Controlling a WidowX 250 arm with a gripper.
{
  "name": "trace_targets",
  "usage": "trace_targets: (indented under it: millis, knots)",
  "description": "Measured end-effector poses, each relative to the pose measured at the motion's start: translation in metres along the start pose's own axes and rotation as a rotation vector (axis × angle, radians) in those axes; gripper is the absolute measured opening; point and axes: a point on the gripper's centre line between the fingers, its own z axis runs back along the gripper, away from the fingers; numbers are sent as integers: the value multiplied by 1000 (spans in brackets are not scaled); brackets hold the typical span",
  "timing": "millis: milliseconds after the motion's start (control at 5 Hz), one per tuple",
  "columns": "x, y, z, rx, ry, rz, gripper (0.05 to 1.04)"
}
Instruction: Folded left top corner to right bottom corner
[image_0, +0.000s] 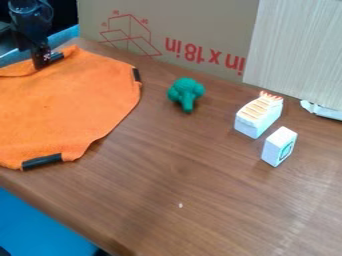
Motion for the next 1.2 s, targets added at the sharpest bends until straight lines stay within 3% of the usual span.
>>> trace_targets:
  millis: [600,1000,1200]
  knots:
    - [15,17,-24,-9,23,83,967]
    - [19,18,-24,-9,-12,133,400]
    - [16,7,-31,-33,-19,135,180]
